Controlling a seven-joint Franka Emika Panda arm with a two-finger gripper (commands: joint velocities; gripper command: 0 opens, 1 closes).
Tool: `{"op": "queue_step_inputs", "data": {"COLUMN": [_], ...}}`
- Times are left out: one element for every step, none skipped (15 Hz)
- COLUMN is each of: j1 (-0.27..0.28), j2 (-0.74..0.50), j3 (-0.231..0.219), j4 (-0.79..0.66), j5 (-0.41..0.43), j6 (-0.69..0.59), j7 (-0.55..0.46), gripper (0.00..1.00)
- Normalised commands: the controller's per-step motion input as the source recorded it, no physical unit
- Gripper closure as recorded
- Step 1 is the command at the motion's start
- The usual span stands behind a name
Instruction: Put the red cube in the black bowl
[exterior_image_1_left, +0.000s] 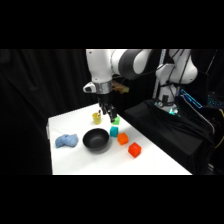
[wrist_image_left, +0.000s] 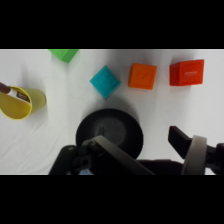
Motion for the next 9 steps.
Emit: {"op": "queue_step_inputs", "data": {"j1": [-0.018,-0.009,0.009,0.025,0.042,0.062,0.077,0.096,0.105], "j2": [-0.02,-0.04,-0.10,-0.14,-0.18,-0.23,-0.24,-0.28,-0.28], "j3": [0.026,0.031,0.047,0.062,0.075,0.091,0.095,0.106,0.109], "j4": [-0.01,-0.04,-0.09,-0.14,-0.18,-0.24,-0.27,-0.31,-0.33], "j5": [0.039,0.034,0.035,0.046,0.055,0.079,0.067,0.072,0.078], "j6": [0.01,0.05,0.09,0.11,0.13,0.16,0.18,0.20,0.21], "j7": [-0.01,0.01,0.04,0.04,0.04,0.05,0.07,0.09,0.11], "gripper": [0.00,0.00,0.00,0.00,0.00,0.00,0.00,0.00,0.00]}}
